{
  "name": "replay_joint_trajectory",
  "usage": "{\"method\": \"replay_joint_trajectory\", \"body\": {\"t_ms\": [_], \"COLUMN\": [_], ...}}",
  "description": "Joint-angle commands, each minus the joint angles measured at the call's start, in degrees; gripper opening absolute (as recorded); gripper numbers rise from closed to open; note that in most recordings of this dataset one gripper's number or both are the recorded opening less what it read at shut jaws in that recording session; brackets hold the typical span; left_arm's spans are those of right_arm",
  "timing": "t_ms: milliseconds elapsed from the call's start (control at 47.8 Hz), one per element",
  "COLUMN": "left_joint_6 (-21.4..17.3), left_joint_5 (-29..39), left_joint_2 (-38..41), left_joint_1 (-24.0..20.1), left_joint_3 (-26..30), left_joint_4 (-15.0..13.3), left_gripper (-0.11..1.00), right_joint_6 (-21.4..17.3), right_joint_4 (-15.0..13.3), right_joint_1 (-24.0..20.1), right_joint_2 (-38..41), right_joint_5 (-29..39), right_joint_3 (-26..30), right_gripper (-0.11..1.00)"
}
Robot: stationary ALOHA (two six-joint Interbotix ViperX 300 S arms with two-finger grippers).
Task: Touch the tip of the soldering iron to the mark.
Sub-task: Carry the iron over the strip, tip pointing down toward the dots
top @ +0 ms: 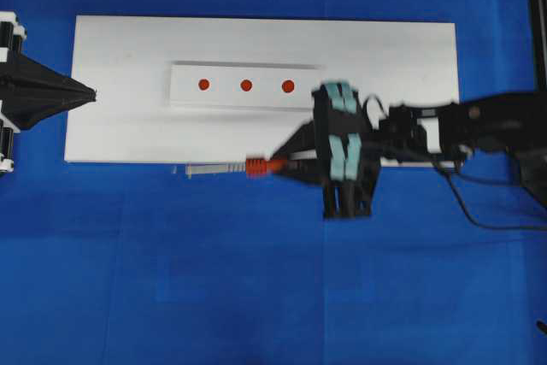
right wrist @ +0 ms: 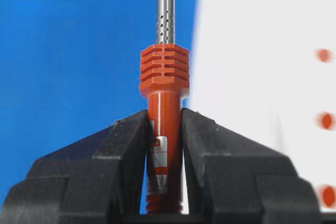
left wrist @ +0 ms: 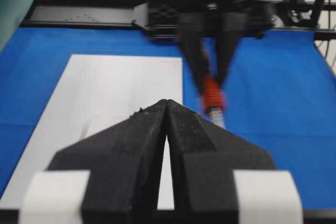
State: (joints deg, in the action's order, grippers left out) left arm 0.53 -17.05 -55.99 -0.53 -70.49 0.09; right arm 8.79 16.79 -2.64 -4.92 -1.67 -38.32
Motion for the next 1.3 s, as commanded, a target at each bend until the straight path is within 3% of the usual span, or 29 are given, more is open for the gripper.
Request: {"method": "replay_joint_trajectory", "body": {"t_ms": [0, 188, 419, 691, 942, 1277], "left_joint_6": [0.0, 0.0, 0.0, 0.0, 0.0, 0.0], "left_joint_5": [-0.4, -0.4, -0.4, -0.4, -0.4, -0.5], "left_joint_2": [0.3, 0.3, 0.3, 0.3, 0.4, 0.5], "left_joint_1": [0.4, 0.4, 0.4, 0.4, 0.4, 0.4], "left_joint_3": [0.5, 0.5, 0.5, 0.4, 0.5, 0.4], "left_joint_4": [0.0, 0.1, 0.1, 0.0, 0.0, 0.1], "left_gripper": [0.00, 0.00, 0.00, 0.00, 0.00, 0.00], "right_joint_6": [1.5, 5.5, 9.1, 9.4, 8.6, 9.1], "right_joint_4": [-1.3, -3.4, -3.9, -3.9, -3.9, -4.0], "right_joint_1": [3.4, 10.4, 14.9, 15.4, 17.3, 18.9], "right_joint_2": [-1.8, -1.8, -1.8, -1.8, -0.2, 0.4], "right_joint_5": [0.9, 3.6, 7.0, 8.3, 18.2, 23.6], "right_joint_3": [1.5, 2.4, 3.6, 3.6, 5.9, 6.9], "right_gripper": [0.06, 0.06, 0.06, 0.06, 0.06, 0.06]}}
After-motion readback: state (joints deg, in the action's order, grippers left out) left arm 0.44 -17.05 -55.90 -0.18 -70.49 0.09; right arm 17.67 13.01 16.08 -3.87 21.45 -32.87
